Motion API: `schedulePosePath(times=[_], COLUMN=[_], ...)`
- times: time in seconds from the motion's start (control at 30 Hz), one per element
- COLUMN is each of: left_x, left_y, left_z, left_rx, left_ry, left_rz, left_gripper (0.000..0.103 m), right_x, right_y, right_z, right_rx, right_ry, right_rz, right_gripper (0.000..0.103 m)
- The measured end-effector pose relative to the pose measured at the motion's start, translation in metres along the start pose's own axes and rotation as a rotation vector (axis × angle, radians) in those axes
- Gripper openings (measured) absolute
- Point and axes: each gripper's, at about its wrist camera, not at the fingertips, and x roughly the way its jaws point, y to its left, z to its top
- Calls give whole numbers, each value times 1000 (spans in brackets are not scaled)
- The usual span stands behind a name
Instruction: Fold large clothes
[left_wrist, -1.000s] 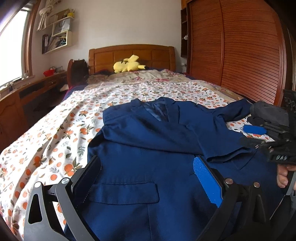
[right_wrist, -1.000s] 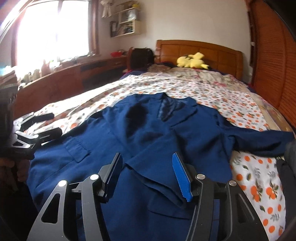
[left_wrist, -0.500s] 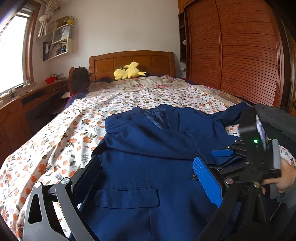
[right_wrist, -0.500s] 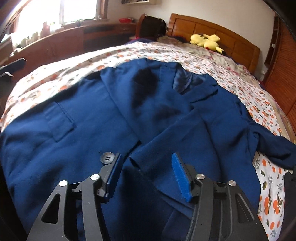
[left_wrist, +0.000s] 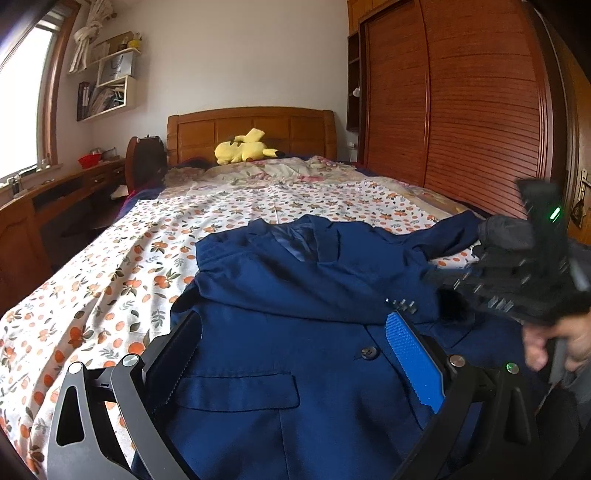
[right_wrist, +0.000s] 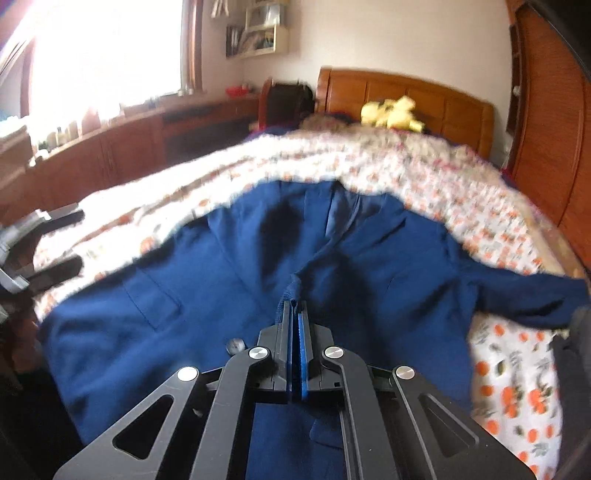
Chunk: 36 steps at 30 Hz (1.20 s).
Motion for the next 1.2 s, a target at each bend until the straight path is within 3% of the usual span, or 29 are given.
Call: schedulePosePath(times=[0.13,0.37,0.53,0.9,1.07,1.2], left_x=[-5,-12,-16,-17,-16,-21], left_y=[1,8,11,13,12,11], left_z=[1,3,4,4,5,8], left_rx=[5,-7,-17,-26,-21,-29], left_ry=[-17,-31,-37,-36,-35,-45], left_rz=[10,12,7,8,13,12], left_gripper=[100,100,100,100,100,100], right_x=[-38,-74,-70,-29,-29,-18], right_y=[3,12,4,-74,-88,-88], right_z=[27,47,36,-10,-15,-18], right_rx=[-4,-11,-8,72,79,78], right_ry=[-77,-122,-84,69,58,63], right_rz=[8,27,-22,-198,-264,-214], right_gripper=[2,2,2,2,24,26])
